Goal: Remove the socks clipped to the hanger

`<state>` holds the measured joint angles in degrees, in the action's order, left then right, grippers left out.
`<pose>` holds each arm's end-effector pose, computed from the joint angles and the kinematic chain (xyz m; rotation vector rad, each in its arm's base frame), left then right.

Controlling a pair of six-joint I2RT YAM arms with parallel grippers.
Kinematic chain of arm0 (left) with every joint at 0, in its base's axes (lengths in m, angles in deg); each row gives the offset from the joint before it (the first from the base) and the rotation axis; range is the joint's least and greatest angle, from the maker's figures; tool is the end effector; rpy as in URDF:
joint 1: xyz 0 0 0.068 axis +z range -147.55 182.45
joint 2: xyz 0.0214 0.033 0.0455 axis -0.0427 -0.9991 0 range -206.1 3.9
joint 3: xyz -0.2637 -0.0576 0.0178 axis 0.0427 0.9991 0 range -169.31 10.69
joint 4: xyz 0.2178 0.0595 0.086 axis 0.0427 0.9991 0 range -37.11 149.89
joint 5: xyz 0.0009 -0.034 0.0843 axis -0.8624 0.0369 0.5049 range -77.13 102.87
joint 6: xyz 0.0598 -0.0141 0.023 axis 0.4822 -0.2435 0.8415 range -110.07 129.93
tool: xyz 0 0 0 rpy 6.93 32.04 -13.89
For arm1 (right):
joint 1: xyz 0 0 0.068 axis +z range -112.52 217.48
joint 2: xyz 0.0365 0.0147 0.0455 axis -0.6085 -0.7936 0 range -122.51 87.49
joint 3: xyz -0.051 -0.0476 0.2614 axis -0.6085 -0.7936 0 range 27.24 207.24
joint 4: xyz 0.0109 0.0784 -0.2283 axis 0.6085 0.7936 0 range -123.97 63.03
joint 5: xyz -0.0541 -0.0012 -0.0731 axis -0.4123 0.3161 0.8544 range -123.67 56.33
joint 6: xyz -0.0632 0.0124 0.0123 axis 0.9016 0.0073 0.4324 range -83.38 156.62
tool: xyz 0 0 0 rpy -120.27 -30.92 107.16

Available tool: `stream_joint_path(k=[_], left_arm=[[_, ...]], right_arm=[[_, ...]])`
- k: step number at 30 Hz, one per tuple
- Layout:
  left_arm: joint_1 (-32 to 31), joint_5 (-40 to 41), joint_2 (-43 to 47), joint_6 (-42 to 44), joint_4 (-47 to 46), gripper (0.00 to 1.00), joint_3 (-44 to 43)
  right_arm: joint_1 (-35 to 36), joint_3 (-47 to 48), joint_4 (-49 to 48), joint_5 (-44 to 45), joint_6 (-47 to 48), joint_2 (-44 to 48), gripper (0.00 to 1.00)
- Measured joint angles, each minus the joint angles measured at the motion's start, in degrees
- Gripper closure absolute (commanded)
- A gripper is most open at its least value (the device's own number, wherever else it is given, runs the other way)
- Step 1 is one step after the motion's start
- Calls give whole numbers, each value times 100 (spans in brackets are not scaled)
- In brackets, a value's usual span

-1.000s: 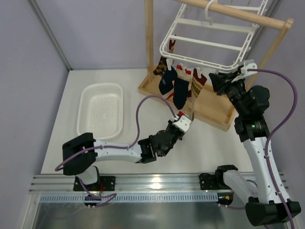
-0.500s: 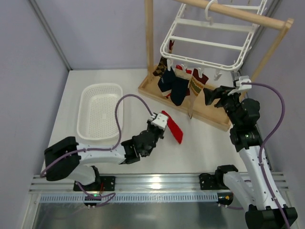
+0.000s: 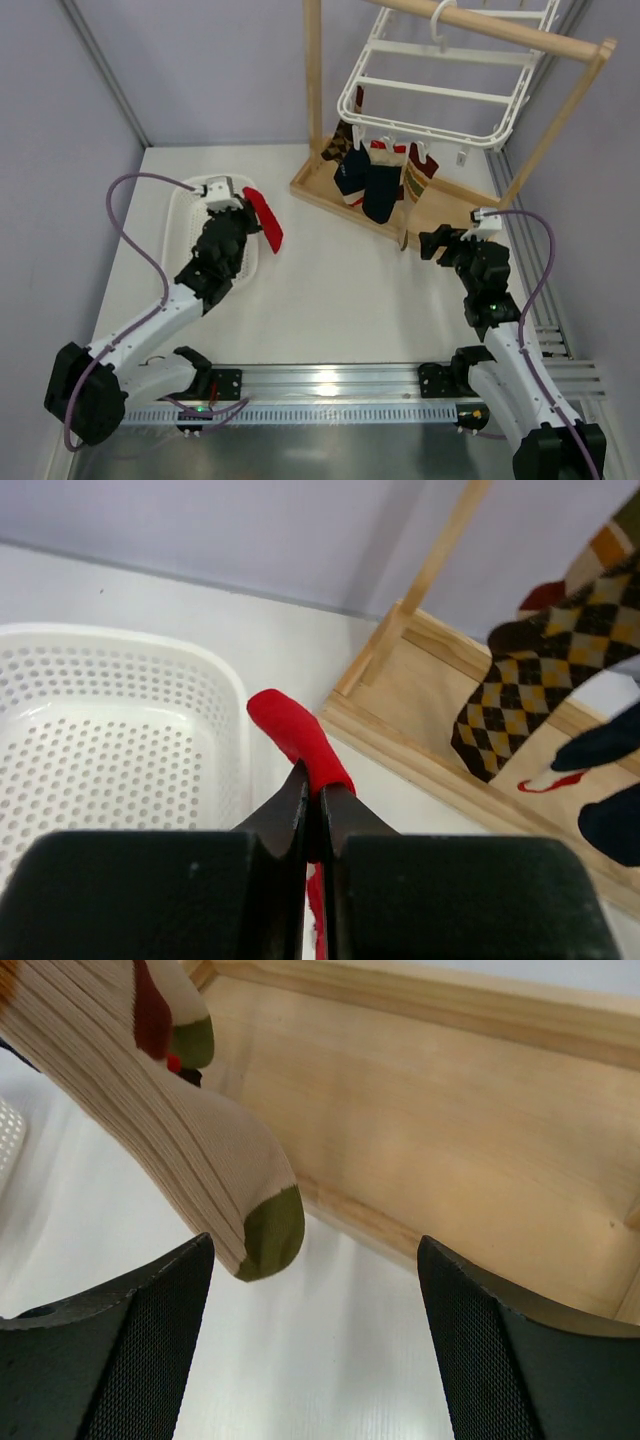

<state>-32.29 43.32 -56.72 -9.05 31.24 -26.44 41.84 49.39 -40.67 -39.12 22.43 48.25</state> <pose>0.2113 -0.1149 0.3035 -0.1927 1.5952 -0.3025 0.1713 0.0180 0.2481 0.0814 1.7602 0.3193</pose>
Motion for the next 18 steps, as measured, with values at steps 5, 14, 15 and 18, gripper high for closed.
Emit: stream_joint_path(k=[5, 14, 15, 18], left_arm=[[1338, -575, 243, -636, 579, 100, -103], [2133, -673, -247, -870, 785, 100, -188], [2133, -673, -330, -879, 782, 100, -164], [2133, -667, -466, -866, 796, 71, -44]], right_arm=[[-11, -476, -264, 46, -175, 0, 17], [-39, -697, -575, 39, -295, -42, 17], [-39, -697, -597, 39, -295, -44, 17], [-42, -697, -634, 33, -304, -52, 17]])
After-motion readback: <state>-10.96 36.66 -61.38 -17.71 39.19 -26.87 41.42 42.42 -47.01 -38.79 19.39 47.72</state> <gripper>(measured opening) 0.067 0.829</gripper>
